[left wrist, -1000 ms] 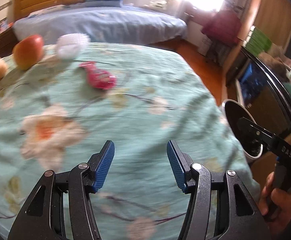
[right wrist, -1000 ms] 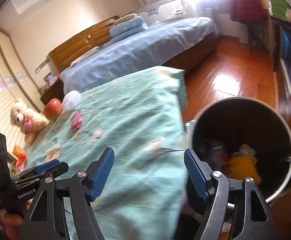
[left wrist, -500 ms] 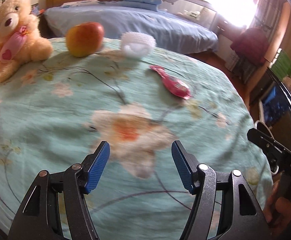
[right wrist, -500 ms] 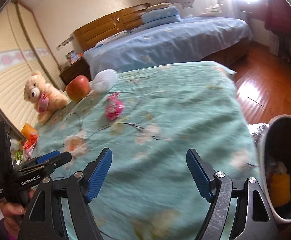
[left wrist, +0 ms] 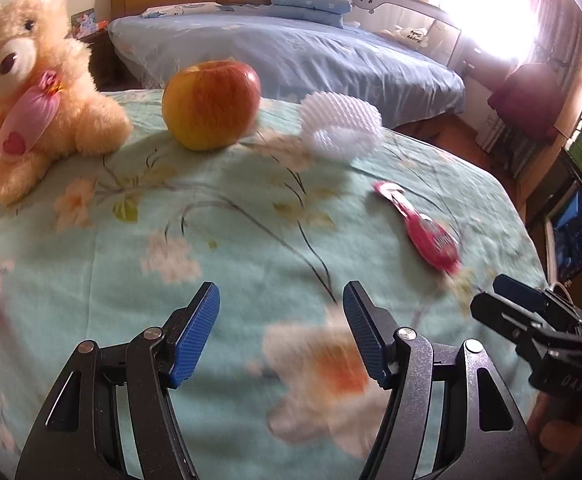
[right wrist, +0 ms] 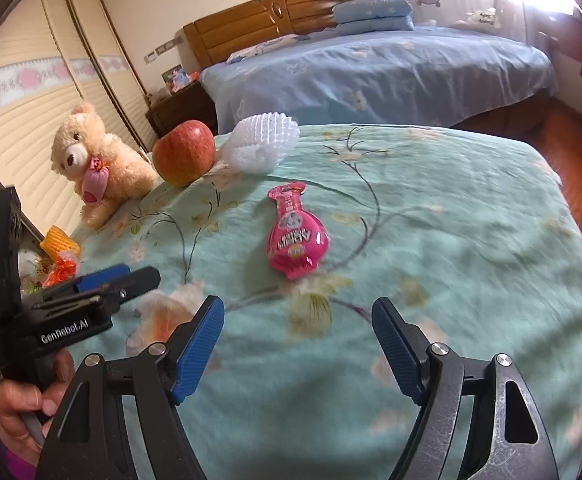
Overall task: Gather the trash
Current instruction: 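Move both open tools back over the bed toward the remaining items, then grasp the pink AD candy bottle with the right tool while the left tool grasps the white mesh sleeve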
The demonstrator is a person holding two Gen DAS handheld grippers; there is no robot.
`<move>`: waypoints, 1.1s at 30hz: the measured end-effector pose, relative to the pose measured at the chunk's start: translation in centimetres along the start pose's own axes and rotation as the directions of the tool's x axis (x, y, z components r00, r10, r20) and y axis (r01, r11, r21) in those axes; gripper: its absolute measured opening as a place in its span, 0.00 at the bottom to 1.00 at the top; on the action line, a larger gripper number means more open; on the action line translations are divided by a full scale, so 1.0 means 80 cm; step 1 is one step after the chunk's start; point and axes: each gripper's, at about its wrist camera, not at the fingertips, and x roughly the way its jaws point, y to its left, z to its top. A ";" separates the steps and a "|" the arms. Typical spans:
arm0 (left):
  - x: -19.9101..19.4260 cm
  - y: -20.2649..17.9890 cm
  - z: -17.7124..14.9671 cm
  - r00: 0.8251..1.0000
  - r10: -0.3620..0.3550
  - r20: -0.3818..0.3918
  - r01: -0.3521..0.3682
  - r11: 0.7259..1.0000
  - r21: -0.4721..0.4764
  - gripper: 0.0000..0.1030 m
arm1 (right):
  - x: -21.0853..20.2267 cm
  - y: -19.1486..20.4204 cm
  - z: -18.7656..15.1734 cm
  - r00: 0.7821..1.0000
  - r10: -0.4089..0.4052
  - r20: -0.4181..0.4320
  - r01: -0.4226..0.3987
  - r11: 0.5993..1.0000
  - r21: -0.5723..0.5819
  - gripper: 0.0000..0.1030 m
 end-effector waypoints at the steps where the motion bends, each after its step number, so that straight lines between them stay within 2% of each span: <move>1: 0.005 0.002 0.005 1.000 0.003 -0.002 -0.003 1.000 0.000 0.63 | 0.005 0.000 0.003 1.000 -0.004 -0.003 0.004 1.000 -0.005 0.74; 9: 0.044 0.007 0.043 1.000 0.003 -0.017 -0.003 1.000 0.006 0.63 | 0.050 0.008 0.030 0.999 -0.026 -0.048 0.023 0.998 -0.060 0.59; 11: 0.052 0.003 0.049 1.000 -0.002 -0.020 0.002 1.000 0.005 0.63 | 0.055 0.008 0.035 0.998 -0.044 -0.045 0.040 0.996 -0.074 0.51; 12: 0.058 0.000 0.053 1.000 -0.004 -0.020 0.005 1.000 0.007 0.63 | 0.057 0.008 0.038 0.997 -0.066 -0.044 0.062 0.994 -0.086 0.39; 19: 0.090 -0.027 0.080 1.000 0.001 -0.010 0.000 0.999 0.040 0.63 | 0.042 -0.028 0.035 0.996 -0.079 -0.028 0.079 0.997 -0.026 0.39; 26: 0.090 -0.031 0.091 0.997 -0.077 0.012 0.077 0.997 0.016 0.64 | 0.022 -0.058 0.023 0.999 -0.046 0.003 0.046 0.997 0.065 0.39; 28: 0.085 -0.036 0.092 0.995 -0.096 0.025 0.095 0.995 0.011 0.69 | 0.023 -0.058 0.024 0.999 -0.044 0.005 0.044 0.997 0.069 0.39; 30: 0.080 -0.044 0.095 0.993 -0.106 0.046 0.106 0.994 0.009 0.82 | 0.024 -0.058 0.024 0.999 -0.047 0.004 0.046 0.997 0.065 0.39; 33: 0.086 -0.058 0.109 0.992 -0.114 0.051 0.115 0.993 -0.015 0.88 | 0.024 -0.055 0.024 0.999 -0.053 0.004 0.053 0.997 0.056 0.39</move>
